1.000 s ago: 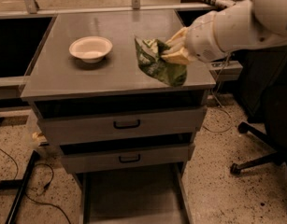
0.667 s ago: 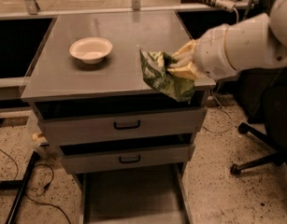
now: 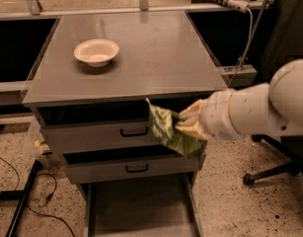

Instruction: Place green jalapeno chip bag into bottom drawer

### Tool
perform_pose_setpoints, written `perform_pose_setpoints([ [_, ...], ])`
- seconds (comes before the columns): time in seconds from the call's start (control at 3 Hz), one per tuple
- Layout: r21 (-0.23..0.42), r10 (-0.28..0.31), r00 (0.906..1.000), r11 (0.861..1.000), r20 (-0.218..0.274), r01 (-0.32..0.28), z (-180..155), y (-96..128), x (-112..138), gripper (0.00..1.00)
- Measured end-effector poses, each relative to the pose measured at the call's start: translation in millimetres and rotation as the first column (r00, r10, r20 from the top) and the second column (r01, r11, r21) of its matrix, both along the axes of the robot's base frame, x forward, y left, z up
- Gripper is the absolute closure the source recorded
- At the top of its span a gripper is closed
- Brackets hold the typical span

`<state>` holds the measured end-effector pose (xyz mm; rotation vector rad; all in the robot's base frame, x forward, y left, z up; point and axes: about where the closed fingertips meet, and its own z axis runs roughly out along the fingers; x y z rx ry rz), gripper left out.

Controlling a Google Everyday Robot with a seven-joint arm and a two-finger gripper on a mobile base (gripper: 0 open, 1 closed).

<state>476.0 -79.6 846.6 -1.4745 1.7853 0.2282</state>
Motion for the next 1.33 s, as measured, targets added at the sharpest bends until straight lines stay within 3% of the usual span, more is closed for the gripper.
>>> perform_pose_setpoints([
  [0.33,-0.005,-0.003,0.9953,1.0,-0.096,0.003,-45.2,11.3,-36.6,1.0],
  [1.0,-0.014,0.004,0.993,1.0,-0.118,-0.006,-62.6,14.3,-38.8,1.0],
  [1.33,-0.026,-0.001,0.9872,1.0,-0.16,-0.003,-112.4,19.1,-28.0,1.0],
])
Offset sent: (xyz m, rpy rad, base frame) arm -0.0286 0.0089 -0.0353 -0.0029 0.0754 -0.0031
